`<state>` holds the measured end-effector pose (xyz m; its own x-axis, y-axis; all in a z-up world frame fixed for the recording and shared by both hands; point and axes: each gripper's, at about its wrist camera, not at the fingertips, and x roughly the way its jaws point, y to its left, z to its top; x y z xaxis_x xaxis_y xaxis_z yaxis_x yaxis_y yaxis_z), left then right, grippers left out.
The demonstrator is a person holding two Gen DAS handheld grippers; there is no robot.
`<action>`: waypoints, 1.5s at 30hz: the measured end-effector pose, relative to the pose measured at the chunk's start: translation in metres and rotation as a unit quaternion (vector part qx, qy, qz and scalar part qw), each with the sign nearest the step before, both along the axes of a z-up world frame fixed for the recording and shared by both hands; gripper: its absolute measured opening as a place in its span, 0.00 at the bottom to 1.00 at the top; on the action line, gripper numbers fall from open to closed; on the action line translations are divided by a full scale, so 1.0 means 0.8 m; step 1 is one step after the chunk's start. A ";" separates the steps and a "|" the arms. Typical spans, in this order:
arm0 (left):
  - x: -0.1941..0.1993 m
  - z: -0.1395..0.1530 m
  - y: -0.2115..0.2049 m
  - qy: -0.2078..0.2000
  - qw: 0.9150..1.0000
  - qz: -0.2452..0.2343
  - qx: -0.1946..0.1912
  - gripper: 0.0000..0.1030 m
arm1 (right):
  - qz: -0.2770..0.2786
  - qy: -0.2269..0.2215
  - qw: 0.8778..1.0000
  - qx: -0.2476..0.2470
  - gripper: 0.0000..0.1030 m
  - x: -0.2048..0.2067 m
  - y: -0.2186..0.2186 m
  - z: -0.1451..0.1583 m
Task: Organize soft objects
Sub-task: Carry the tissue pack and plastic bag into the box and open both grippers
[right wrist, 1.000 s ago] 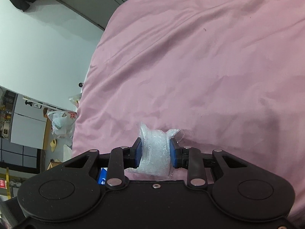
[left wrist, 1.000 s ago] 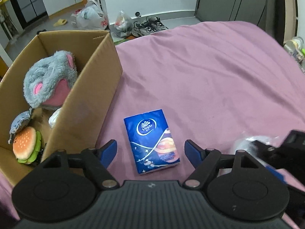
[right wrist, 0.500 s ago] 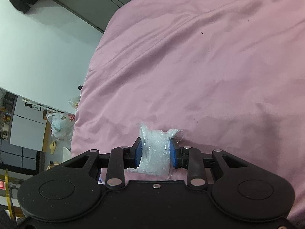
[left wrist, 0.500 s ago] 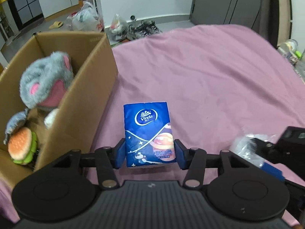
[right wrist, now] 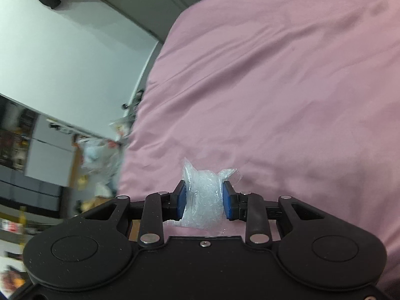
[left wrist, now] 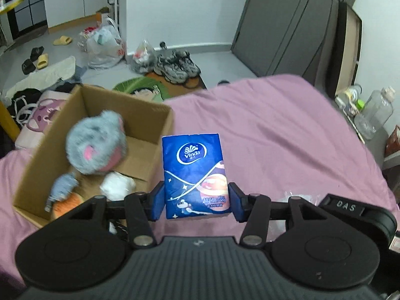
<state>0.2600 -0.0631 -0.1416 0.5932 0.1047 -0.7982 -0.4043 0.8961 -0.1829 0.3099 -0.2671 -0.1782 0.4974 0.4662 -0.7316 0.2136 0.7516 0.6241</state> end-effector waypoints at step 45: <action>-0.031 0.001 0.222 -0.015 0.997 0.013 -0.078 0.50 | 0.173 -0.060 0.982 -0.037 0.29 0.001 0.226 0.091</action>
<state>0.2350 0.1143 -0.1405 0.6160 -0.0028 -0.7878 -0.4194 0.8453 -0.3309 0.3109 -0.0863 -0.1053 0.4033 0.5698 -0.7160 -0.1339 0.8108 0.5698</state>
